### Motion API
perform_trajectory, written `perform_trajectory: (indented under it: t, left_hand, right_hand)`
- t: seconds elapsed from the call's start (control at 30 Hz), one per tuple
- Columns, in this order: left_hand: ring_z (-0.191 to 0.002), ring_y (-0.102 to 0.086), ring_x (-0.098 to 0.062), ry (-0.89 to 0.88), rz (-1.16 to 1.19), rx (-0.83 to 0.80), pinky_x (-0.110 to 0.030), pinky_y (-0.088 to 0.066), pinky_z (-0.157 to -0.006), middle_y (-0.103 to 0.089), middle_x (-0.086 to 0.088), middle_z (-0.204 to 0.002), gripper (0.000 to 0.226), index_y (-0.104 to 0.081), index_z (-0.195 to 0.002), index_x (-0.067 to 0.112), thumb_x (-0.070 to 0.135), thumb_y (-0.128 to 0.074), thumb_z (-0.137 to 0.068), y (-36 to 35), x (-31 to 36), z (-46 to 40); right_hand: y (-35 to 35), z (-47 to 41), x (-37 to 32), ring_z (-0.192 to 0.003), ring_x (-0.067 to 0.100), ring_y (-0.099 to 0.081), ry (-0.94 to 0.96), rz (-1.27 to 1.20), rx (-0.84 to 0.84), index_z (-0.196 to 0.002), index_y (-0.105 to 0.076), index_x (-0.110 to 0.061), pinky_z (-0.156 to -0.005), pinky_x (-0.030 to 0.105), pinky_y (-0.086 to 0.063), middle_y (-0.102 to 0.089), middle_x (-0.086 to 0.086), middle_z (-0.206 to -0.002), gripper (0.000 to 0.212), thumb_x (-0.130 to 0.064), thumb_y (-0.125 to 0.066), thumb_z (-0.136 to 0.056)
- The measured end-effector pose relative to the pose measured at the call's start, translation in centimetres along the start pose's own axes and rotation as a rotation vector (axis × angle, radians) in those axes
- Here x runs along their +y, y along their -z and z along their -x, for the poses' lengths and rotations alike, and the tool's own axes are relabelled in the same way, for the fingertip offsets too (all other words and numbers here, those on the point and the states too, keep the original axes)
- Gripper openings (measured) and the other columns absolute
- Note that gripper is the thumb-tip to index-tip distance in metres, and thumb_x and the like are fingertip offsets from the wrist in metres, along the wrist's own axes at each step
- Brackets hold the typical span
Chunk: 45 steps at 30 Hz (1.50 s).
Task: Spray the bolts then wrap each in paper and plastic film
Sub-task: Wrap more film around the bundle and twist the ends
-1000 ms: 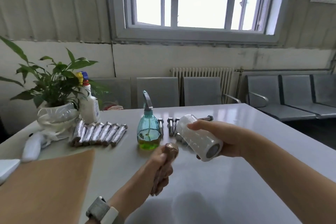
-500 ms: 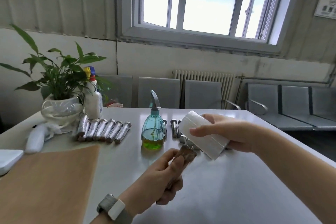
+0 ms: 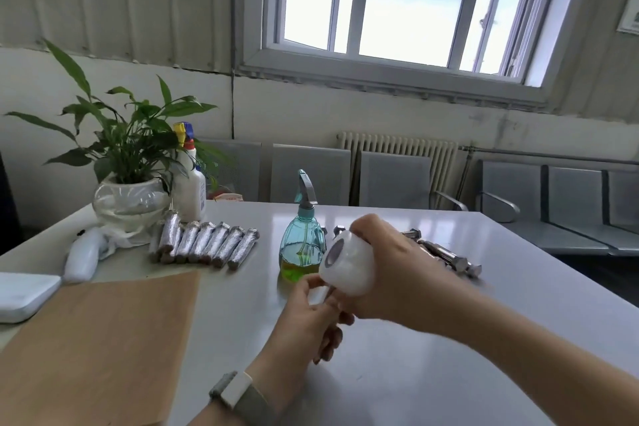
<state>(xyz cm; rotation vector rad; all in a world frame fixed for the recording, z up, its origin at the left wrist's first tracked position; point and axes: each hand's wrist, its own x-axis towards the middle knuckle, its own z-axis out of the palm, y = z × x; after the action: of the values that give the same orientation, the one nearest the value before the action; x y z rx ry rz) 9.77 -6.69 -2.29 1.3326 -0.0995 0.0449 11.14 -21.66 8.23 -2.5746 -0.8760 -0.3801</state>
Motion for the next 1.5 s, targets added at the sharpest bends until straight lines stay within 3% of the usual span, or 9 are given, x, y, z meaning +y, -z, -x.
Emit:
perform_trajectory:
  t: [0.1,0.27,0.37,0.43,0.63,0.83,1.07,1.37,1.5]
  left_hand:
    - [-0.044,-0.044,-0.015,0.083,0.156,-0.016,-0.023,-0.032,-0.040,-0.047,0.000,-0.053,0.014,-0.048,-0.077,0.007,0.017,-0.057,-0.078,0.1,0.3,-0.3]
    - [-0.060,-0.055,-0.024,0.162,0.514,0.002,-0.032,-0.044,-0.050,-0.055,-0.012,-0.070,0.041,-0.067,-0.084,0.015,0.036,-0.035,-0.096,1.1,1.3,-0.2]
    - [-0.114,-0.059,-0.033,0.223,0.653,-0.099,-0.049,-0.043,-0.100,-0.063,-0.019,-0.118,0.075,-0.068,-0.121,0.012,0.074,-0.042,-0.087,2.0,1.8,-0.3]
    - [-0.119,-0.053,-0.030,0.232,0.703,-0.082,-0.047,-0.034,-0.110,-0.060,-0.018,-0.115,0.081,-0.061,-0.128,0.006,0.071,-0.060,-0.079,2.3,2.3,-0.5]
    - [-0.088,-0.070,-0.032,0.375,0.749,-0.069,-0.039,-0.058,-0.073,-0.069,-0.020,-0.100,0.076,-0.062,-0.125,0.001,0.064,-0.057,-0.083,2.7,2.3,-1.3]
    - [-0.114,-0.062,-0.038,0.364,0.719,0.133,-0.048,-0.049,-0.098,-0.063,-0.025,-0.124,0.092,-0.064,-0.125,0.002,0.079,-0.043,-0.080,3.5,1.0,-2.4]
    - [-0.086,-0.070,-0.034,0.296,0.719,0.230,-0.047,-0.051,-0.091,-0.070,-0.023,-0.089,0.077,-0.078,-0.083,0.001,0.071,-0.044,-0.084,3.6,0.4,-3.3]
    - [-0.108,-0.064,-0.041,0.277,0.747,0.181,-0.054,-0.041,-0.107,-0.066,-0.029,-0.110,0.084,-0.074,-0.102,-0.001,0.075,-0.040,-0.086,3.9,0.8,-2.9]
    - [-0.111,-0.058,-0.035,0.220,0.626,0.044,-0.051,-0.041,-0.107,-0.061,-0.023,-0.109,0.102,-0.067,-0.116,-0.005,0.081,-0.069,-0.061,3.9,1.3,-2.1]
  right_hand:
    - [-2.4,0.5,-0.4,-0.089,0.015,-0.061,0.214,0.180,0.251,-0.117,-0.033,-0.030,-0.074,0.027,-0.039,-0.061,-0.011,-0.098,0.073,-0.054,-0.078,-0.065]
    - [-5.0,1.0,-0.3,-0.092,0.019,-0.060,0.364,0.164,0.321,-0.122,-0.052,-0.019,-0.082,0.032,-0.048,-0.060,-0.001,-0.109,0.065,-0.048,-0.077,-0.071]
    - [-6.6,0.8,0.3,-0.085,0.021,-0.059,0.392,0.094,0.291,-0.122,-0.053,-0.020,-0.072,0.024,-0.043,-0.052,0.001,-0.111,0.063,-0.041,-0.078,-0.069]
    - [-7.6,0.6,0.5,-0.089,0.022,-0.060,0.442,0.084,0.316,-0.121,-0.050,-0.020,-0.076,0.030,-0.048,-0.054,0.003,-0.113,0.058,-0.043,-0.075,-0.073]
    - [-10.0,0.1,1.2,-0.096,0.025,-0.060,0.648,0.198,0.428,-0.115,-0.050,-0.015,-0.081,0.040,-0.048,-0.062,0.003,-0.110,0.041,-0.042,-0.066,-0.089]
    - [-11.5,0.7,1.9,-0.099,0.028,-0.061,0.680,0.259,0.477,-0.122,-0.051,-0.015,-0.092,0.039,-0.047,-0.063,0.009,-0.115,0.054,-0.018,-0.079,-0.077]
    - [-11.9,0.8,2.1,-0.097,0.030,-0.061,0.714,0.218,0.599,-0.120,-0.054,-0.012,-0.094,0.039,-0.045,-0.064,0.013,-0.111,0.045,-0.011,-0.077,-0.081]
    - [-12.1,0.7,1.8,-0.097,0.031,-0.062,0.715,0.172,0.575,-0.120,-0.053,-0.012,-0.093,0.042,-0.047,-0.066,0.015,-0.108,0.053,-0.013,-0.081,-0.075]
    - [-11.9,0.6,2.0,-0.100,0.031,-0.060,0.691,0.127,0.516,-0.124,-0.050,-0.013,-0.090,0.042,-0.047,-0.062,0.014,-0.114,0.057,-0.020,-0.080,-0.076]
